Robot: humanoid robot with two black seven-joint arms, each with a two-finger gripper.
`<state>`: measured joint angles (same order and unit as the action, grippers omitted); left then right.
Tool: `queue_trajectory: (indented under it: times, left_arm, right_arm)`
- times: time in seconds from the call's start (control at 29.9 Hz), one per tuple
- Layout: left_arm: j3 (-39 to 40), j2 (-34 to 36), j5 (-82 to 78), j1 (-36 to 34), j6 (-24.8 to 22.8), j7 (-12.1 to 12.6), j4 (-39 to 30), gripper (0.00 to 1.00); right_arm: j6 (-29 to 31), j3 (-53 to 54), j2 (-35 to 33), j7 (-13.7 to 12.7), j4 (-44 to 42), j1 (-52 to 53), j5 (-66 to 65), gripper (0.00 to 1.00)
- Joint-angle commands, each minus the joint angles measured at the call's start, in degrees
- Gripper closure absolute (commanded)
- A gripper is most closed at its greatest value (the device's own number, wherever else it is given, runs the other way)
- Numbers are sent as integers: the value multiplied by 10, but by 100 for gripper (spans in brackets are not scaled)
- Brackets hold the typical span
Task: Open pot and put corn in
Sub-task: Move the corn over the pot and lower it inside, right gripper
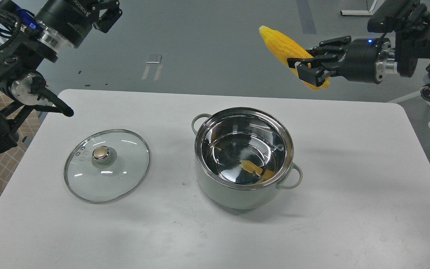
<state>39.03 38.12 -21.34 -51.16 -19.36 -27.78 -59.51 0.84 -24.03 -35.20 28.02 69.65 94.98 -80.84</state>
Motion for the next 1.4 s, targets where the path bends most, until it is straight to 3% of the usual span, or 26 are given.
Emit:
queue_trajectory:
  times: [0.0,0.63,1.37]
  left_arm:
    - [0,-3,-1,0,0,0,0,5]
    - [1,-6,0,-1,-1,0,1,5]
    - [1,-5,2,0,-2,0,0,5]
  right_arm:
    - [6,-29,27,0,24,13,0,89]
    - [6,-73,149,0,-28,-44,0,86]
    - [6,-108,183,0,-61,-67,-7,82]
